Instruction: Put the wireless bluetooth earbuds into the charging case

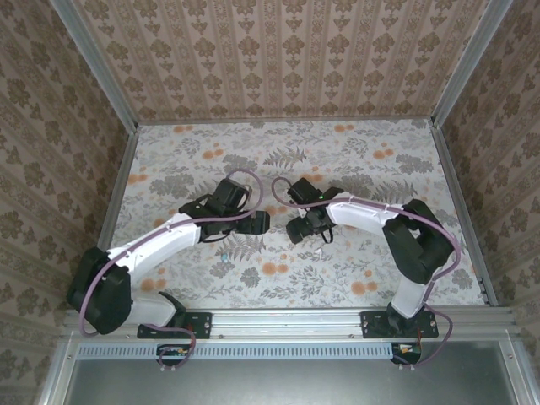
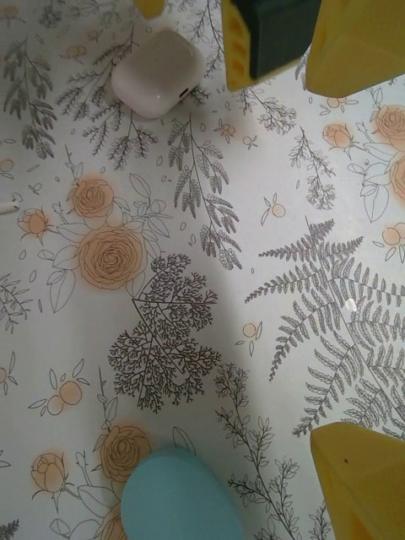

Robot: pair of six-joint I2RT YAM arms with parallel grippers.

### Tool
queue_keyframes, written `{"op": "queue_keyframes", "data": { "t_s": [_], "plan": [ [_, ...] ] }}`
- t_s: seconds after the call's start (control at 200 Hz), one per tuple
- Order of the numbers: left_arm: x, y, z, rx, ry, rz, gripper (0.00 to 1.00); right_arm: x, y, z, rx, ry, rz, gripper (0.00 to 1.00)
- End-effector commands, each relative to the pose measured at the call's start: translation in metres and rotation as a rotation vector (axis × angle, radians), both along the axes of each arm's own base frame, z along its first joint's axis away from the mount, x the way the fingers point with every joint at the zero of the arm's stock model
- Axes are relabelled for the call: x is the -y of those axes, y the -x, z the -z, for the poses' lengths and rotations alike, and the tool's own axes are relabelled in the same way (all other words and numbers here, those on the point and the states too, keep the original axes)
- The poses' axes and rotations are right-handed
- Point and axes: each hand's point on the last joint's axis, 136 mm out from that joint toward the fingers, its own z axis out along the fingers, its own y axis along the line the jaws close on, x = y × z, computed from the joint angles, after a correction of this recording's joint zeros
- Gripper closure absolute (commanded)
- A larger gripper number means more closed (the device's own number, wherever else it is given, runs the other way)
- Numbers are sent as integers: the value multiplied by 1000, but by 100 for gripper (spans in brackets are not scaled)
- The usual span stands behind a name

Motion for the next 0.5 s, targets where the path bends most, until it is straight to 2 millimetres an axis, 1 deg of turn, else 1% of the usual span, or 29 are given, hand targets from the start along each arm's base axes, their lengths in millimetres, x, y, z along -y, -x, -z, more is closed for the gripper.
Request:
{"op": "queue_keyframes", "data": {
  "t_s": [0.0, 0.18, 0.245, 0.315, 0.38, 0.45, 0.495],
  "plan": [
    [-2, 3, -3, -1, 30, -34, 0, -1, -6, 6, -7, 48, -39, 18],
    [-8, 6, -3, -3, 34, -55, 0, -8, -8, 12, -17, 39, -77, 27],
    [-9, 7, -3, -5, 36, -61, 0, -9, -8, 12, -17, 35, -88, 32],
    [-11, 7, -2, -13, 38, -73, 0, -11, -7, 13, -20, 26, -100, 39],
    [-12, 8, 0, -21, 43, -81, 0, -12, -5, 12, -22, 18, -111, 47],
    [-9, 9, 0, -27, 56, -62, 2, -12, -4, 11, -19, 8, -120, 56],
    [-8, 11, 0, -28, 62, -48, 2, -12, -2, 8, -13, 4, -125, 59]
  ]
}}
